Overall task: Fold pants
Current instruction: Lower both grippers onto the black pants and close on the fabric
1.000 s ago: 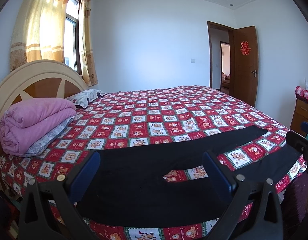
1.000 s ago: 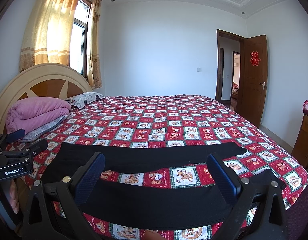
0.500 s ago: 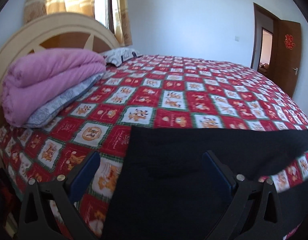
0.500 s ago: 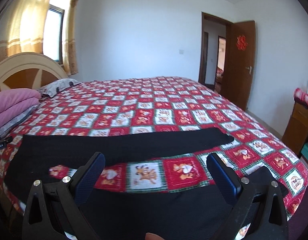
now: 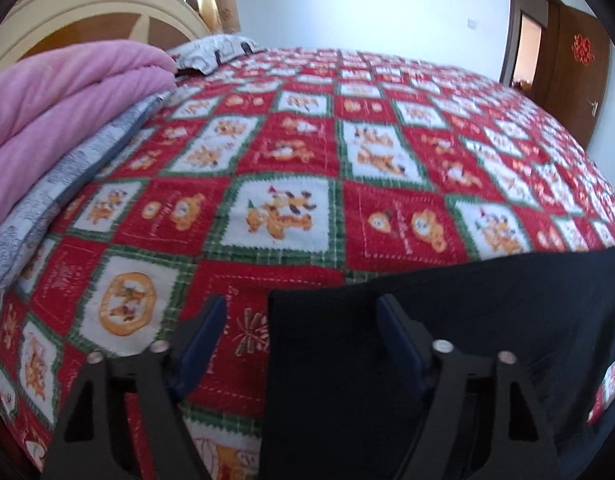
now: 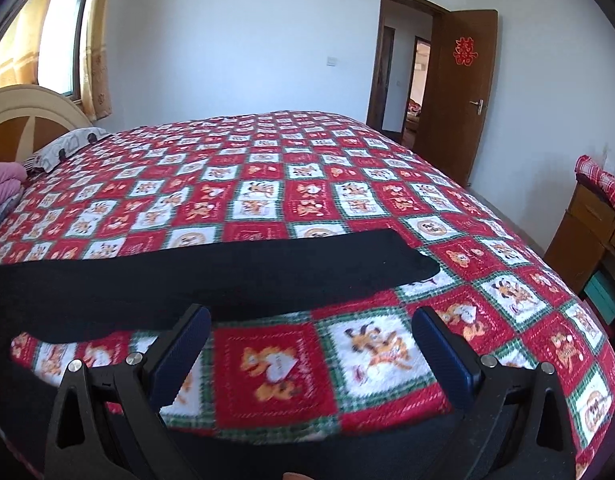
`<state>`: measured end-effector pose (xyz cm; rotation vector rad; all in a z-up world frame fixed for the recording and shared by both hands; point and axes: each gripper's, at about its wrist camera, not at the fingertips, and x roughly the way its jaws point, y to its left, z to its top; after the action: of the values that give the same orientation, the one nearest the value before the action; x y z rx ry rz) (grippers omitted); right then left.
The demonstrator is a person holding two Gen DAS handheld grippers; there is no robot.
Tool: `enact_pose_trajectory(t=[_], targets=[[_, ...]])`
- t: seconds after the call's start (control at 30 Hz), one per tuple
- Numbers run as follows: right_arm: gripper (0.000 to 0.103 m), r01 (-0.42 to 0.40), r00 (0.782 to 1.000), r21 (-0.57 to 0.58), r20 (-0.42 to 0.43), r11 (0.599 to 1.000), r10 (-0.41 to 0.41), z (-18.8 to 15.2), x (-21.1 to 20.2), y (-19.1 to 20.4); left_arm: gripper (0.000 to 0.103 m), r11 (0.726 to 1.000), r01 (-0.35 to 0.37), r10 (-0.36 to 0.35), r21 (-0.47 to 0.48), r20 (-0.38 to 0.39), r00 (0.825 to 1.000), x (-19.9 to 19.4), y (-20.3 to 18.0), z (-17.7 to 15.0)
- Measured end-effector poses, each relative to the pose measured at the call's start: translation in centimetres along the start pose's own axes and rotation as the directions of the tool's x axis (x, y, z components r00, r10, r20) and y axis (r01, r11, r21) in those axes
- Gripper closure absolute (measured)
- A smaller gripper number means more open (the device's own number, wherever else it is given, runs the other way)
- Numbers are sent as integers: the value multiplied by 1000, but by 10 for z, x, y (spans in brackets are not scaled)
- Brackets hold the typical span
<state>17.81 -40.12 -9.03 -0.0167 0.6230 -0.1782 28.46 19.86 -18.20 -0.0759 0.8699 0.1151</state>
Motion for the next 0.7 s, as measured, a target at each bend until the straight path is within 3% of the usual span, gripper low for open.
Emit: enact_pose_trajectory(t=[0.03,0.1,0.23,0.43,0.57,0.7], targets=[[3,-6,1000,15,-8,1000,6,3,6,-6,47,1000,18,-18,2,-14,1000,3,0,0],[18,-10,999,53,-31,999,12,9,19,-18,53,998,64,-64,-12,-26,998,7,2,-1],[23,9,996,80,-86,997,-2,25,50,-42,71,993,116,-116,3,-25,993,8,-1,1],[27,36,990,128,-142,991,-17,52,100,-81,73,992,129,-128,10,-33,991,12,-3,4],[28,101,979,99,-185,990,-81,69,141,-101,73,989,149,-149,-6,-13,989,15,1,3],[28,98,967,171,-250,980,-53,78,183,-130,73,990,144,-144,-5,-7,990,17,0,3]])
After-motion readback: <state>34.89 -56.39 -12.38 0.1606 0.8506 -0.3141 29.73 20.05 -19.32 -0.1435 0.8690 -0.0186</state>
